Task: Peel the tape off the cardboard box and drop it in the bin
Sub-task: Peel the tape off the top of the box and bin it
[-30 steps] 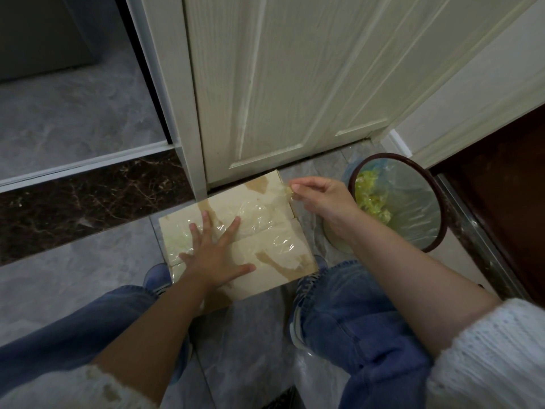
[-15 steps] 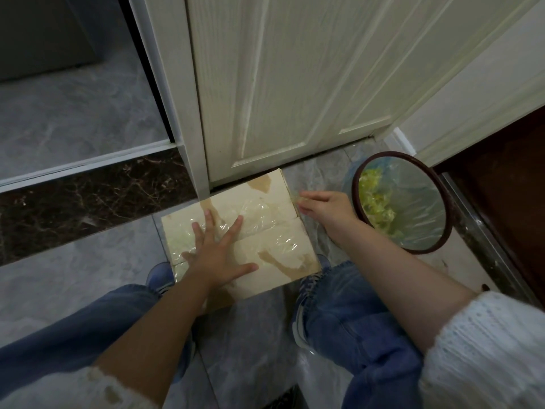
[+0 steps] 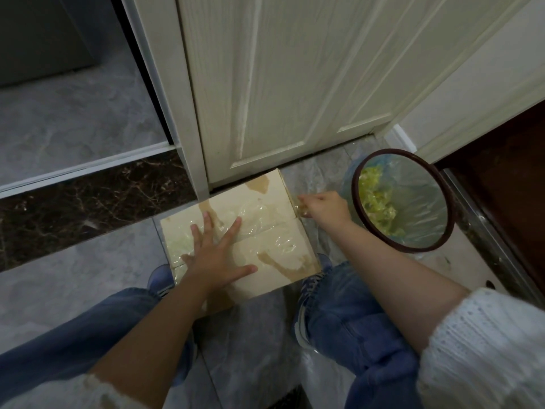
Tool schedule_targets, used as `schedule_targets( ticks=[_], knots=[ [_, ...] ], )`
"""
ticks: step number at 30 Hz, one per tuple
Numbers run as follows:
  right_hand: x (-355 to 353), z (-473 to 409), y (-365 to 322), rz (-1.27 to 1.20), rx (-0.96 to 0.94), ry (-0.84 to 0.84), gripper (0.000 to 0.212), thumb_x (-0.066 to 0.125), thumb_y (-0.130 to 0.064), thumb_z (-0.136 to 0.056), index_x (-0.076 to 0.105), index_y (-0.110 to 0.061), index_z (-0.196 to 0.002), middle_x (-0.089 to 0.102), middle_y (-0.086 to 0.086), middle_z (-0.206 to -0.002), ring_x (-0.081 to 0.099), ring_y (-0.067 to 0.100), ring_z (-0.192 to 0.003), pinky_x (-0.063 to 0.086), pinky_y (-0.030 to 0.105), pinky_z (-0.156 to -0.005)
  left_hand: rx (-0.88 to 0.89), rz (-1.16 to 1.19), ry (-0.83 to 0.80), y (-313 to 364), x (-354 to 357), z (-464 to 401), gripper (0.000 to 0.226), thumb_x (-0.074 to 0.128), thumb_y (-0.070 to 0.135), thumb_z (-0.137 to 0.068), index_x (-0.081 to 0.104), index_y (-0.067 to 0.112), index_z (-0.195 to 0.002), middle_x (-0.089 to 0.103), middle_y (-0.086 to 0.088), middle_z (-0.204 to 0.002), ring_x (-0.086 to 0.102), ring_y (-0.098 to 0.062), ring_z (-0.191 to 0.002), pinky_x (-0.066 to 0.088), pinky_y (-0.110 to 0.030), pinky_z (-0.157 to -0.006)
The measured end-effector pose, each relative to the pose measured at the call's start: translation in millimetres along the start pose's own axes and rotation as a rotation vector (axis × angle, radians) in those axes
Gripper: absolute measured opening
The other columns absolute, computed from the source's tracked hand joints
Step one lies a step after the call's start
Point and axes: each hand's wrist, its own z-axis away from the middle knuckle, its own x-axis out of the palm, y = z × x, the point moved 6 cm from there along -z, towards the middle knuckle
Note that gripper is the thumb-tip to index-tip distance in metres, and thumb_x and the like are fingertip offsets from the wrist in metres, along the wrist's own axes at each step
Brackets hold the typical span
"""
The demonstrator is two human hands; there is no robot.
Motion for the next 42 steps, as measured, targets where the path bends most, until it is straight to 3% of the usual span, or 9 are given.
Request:
schedule_targets(
  ticks=[3, 8, 13, 19, 23, 29, 34, 38, 42],
  knots=[
    [5, 4, -7, 0.221, -0.112, -0.074, 0.035, 0.053, -0.021, -0.095, 0.069, -0.035, -0.122, 0.068, 0.001, -0.127, 0.064, 0.027, -0.111, 0.055, 0.042, -0.096, -0.006, -0.007, 0.0, 0, 0, -1, 0.115, 0.073, 0.073, -0.073, -0.013, 0.063, -0.149, -0.051, 0.007, -0.154, -0.036, -0.037, -0.148, 0.007, -0.08, -0.114],
    [11, 1, -4, 0.337, -0.234, -0.047, 0.054, 0.051, 0.004, -0.089, 0.066, -0.031, -0.127, 0.07, 0.005, -0.122, 0.066, 0.027, -0.111, 0.055, 0.038, -0.098, -0.005, 0.0, 0.002, 2, -1, 0, 0.115, 0.073, 0.072, -0.073, -0.012, 0.062, -0.15, -0.05, 0.007, -0.154, -0.036, -0.037, -0.148, 0.006, -0.079, -0.114],
    [13, -1, -5, 0.344, -0.263, -0.038, 0.044, 0.057, 0.004, -0.092, 0.067, -0.02, -0.127, 0.069, 0.005, -0.124, 0.066, 0.02, -0.11, 0.037, 0.009, -0.093, -0.01, 0.002, -0.003, 2, 0, -1, 0.115, 0.074, 0.072, -0.073, -0.013, 0.064, -0.149, -0.051, 0.006, -0.154, -0.035, -0.037, -0.148, 0.006, -0.08, -0.114],
    [9, -4, -11, 0.314, -0.324, 0.051, 0.03, 0.067, 0.003, -0.088, 0.076, -0.013, -0.112, 0.045, 0.013, -0.15, 0.061, 0.021, -0.118, 0.046, 0.019, -0.099, -0.017, -0.011, -0.011, 2, -1, 0, 0.116, 0.074, 0.072, -0.073, -0.012, 0.063, -0.15, -0.05, 0.005, -0.155, -0.035, -0.038, -0.148, 0.008, -0.08, -0.113],
    [7, -7, -14, 0.291, -0.29, -0.029, 0.019, 0.068, -0.011, -0.093, 0.076, -0.011, -0.109, 0.072, 0.009, -0.11, 0.062, 0.012, -0.086, 0.047, 0.019, -0.082, -0.012, -0.013, -0.01, 1, -2, 0, 0.115, 0.074, 0.072, -0.073, -0.015, 0.064, -0.146, -0.051, 0.006, -0.154, -0.035, -0.037, -0.148, 0.008, -0.079, -0.114],
    [7, -9, -9, 0.205, -0.18, -0.034, 0.025, 0.07, -0.009, -0.089, 0.07, -0.011, -0.114, 0.068, 0.001, -0.092, 0.062, 0.013, -0.082, 0.054, 0.029, -0.091, -0.003, 0.001, -0.01, 0, -2, 2, 0.114, 0.073, 0.072, -0.073, -0.016, 0.066, -0.143, -0.051, 0.006, -0.154, -0.035, -0.037, -0.148, 0.006, -0.079, -0.114],
    [0, -11, -4, 0.013, -0.094, -0.008, 0.069, 0.079, -0.006, -0.08, 0.045, -0.023, -0.137, 0.073, -0.001, -0.085, 0.064, 0.006, -0.085, 0.048, 0.029, -0.094, -0.004, 0.002, -0.005, 0, -2, 1, 0.114, 0.073, 0.072, -0.073, -0.017, 0.066, -0.143, -0.05, 0.008, -0.154, -0.035, -0.037, -0.148, 0.005, -0.078, -0.115],
    [-13, -13, -8, 0.185, -0.171, 0.094, 0.02, 0.079, -0.023, -0.082, 0.063, -0.035, -0.078, 0.067, -0.015, -0.077, 0.066, 0.011, -0.087, 0.053, 0.044, -0.092, -0.005, 0.006, -0.012, 0, -2, 1, 0.114, 0.073, 0.072, -0.073, -0.017, 0.066, -0.143, -0.05, 0.008, -0.154, -0.035, -0.037, -0.148, 0.004, -0.077, -0.115],
    [-67, -20, -16, 0.011, -0.215, 0.263, 0.004, 0.071, -0.014, -0.09, 0.071, -0.017, -0.09, 0.069, -0.001, -0.09, 0.063, 0.014, -0.083, 0.053, 0.03, -0.081, -0.012, -0.017, -0.018, 1, -2, 0, 0.116, 0.072, 0.073, -0.073, -0.015, 0.062, -0.149, -0.051, 0.007, -0.153, -0.034, -0.037, -0.148, 0.007, -0.077, -0.115]
  ],
)
